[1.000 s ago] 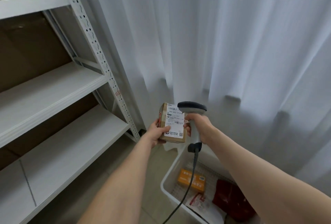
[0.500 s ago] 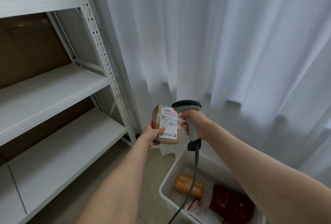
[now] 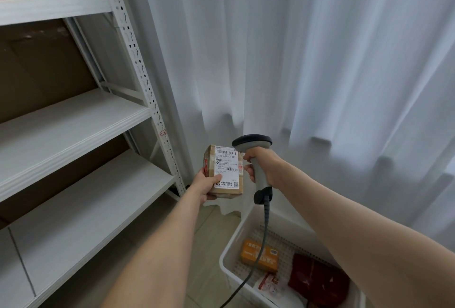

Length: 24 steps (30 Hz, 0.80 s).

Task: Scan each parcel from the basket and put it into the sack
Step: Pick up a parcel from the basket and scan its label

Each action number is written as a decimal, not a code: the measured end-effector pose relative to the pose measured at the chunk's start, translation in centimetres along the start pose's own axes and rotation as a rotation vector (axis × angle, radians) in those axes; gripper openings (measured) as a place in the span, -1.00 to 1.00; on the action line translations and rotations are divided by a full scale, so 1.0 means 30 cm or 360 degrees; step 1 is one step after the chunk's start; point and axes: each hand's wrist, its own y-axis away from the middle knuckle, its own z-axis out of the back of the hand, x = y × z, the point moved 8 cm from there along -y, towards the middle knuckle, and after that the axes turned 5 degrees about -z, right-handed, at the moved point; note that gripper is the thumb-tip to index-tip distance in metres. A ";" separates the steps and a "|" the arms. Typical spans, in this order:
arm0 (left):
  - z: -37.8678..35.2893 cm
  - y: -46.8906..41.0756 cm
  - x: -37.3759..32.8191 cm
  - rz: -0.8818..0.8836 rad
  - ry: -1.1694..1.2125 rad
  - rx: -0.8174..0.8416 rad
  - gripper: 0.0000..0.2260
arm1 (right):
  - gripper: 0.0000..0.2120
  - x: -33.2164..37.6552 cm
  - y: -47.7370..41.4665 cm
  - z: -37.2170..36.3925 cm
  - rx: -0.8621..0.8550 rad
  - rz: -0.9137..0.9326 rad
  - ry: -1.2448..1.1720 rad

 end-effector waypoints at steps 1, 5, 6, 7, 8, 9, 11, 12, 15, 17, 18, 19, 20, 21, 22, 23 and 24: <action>0.002 0.002 0.001 0.0003 0.0003 -0.0002 -0.52 | -0.97 0.000 0.003 -0.002 0.0003 -0.0006 0.0006; 0.005 0.012 0.009 0.0016 0.0015 0.0000 -0.52 | -0.95 -0.009 0.004 -0.010 0.0036 -0.0032 0.0013; 0.007 0.014 0.013 0.0020 0.0021 0.0001 -0.52 | -0.95 -0.012 0.003 -0.014 0.0042 -0.0036 0.0015; 0.010 0.018 0.015 0.0022 0.0028 0.0003 -0.53 | -0.93 -0.015 -0.004 -0.016 0.0038 -0.0032 0.0012; 0.017 0.020 0.022 0.0030 0.0037 0.0000 -0.53 | -0.91 -0.019 -0.012 -0.017 0.0023 -0.0026 0.0001; 0.026 0.024 0.028 0.0039 0.0032 -0.0002 -0.54 | -0.89 -0.025 -0.022 -0.019 0.0005 -0.0019 -0.0026; 0.057 0.032 0.045 0.0080 0.0013 -0.0028 -0.57 | -0.86 -0.046 -0.049 -0.026 -0.0035 -0.0021 -0.0119; 0.080 0.035 0.053 0.0100 0.0003 -0.0051 -0.59 | -0.87 -0.062 -0.062 -0.032 -0.0060 -0.0035 -0.0181; 0.148 0.038 0.086 0.0161 0.0082 -0.0096 -0.64 | -0.90 -0.130 -0.105 -0.053 -0.0146 -0.0087 -0.0361; 0.190 0.046 0.108 0.0185 0.0127 -0.0113 -0.69 | -0.90 -0.187 -0.131 -0.076 -0.0182 -0.0119 -0.0422; 0.216 0.050 0.123 0.0197 0.0139 -0.0128 -0.69 | -0.90 -0.220 -0.142 -0.090 -0.0194 -0.0137 -0.0432; 0.240 0.055 0.141 0.0210 0.0151 -0.0147 -0.69 | -0.90 -0.257 -0.153 -0.105 -0.0208 -0.0153 -0.0416; 0.267 0.068 0.159 0.0219 0.0164 -0.0165 -0.68 | -0.88 -0.287 -0.159 -0.122 -0.0218 -0.0154 -0.0383; 0.293 0.083 0.173 0.0220 0.0186 -0.0176 -0.67 | -0.83 -0.311 -0.161 -0.146 -0.0218 -0.0144 -0.0343; 0.319 0.103 0.186 0.0222 0.0222 -0.0170 -0.65 | -0.76 -0.333 -0.163 -0.174 -0.0209 -0.0136 -0.0306; 0.344 0.126 0.200 0.0224 0.0268 -0.0160 -0.65 | -0.68 -0.352 -0.158 -0.209 -0.0182 -0.0135 -0.0286; 0.371 0.154 0.213 0.0228 0.0316 -0.0148 -0.65 | -0.61 -0.367 -0.145 -0.251 -0.0132 -0.0142 -0.0294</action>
